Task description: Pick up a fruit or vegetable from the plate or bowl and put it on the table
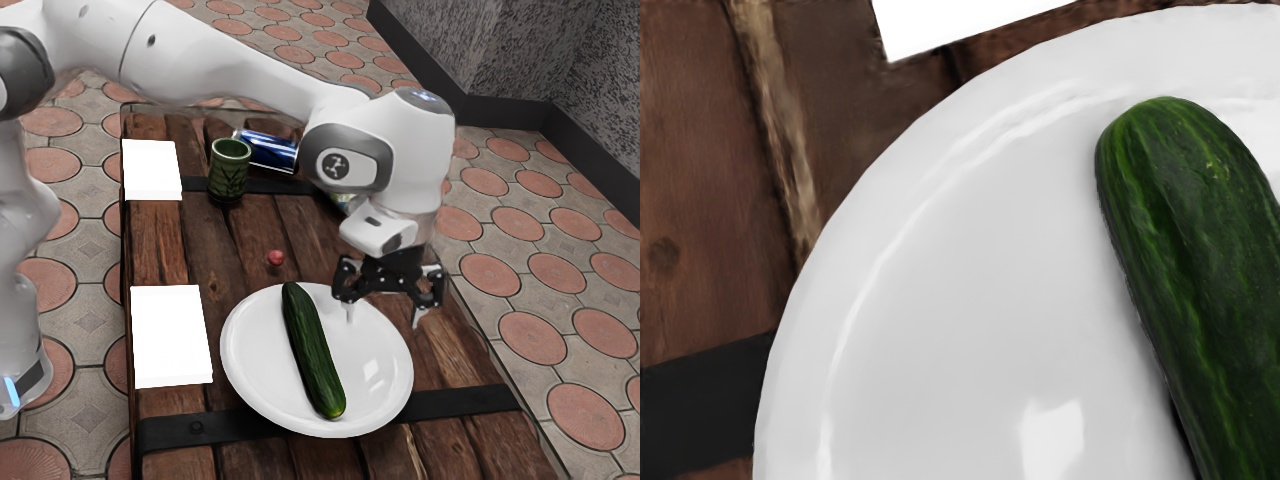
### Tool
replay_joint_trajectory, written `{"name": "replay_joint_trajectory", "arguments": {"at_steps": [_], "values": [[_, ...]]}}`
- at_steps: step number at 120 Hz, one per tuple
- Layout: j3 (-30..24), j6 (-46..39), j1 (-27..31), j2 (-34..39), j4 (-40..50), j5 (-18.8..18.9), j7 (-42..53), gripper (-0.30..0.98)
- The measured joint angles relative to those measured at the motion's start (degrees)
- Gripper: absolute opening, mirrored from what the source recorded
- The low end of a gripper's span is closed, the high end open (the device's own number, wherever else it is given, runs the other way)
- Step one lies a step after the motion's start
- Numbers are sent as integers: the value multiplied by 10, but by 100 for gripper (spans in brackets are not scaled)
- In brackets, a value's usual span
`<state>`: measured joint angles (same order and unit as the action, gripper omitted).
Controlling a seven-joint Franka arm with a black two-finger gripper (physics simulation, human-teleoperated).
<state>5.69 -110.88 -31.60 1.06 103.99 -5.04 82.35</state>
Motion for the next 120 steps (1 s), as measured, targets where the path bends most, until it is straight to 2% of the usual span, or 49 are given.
{"name": "replay_joint_trajectory", "arguments": {"at_steps": [11,25,120], "values": [[3,6,-28,52,79,-7,3,69],[7,11,23,66,129,-21,5,69],[6,-36,23,49,181,-44,11,68]]}}
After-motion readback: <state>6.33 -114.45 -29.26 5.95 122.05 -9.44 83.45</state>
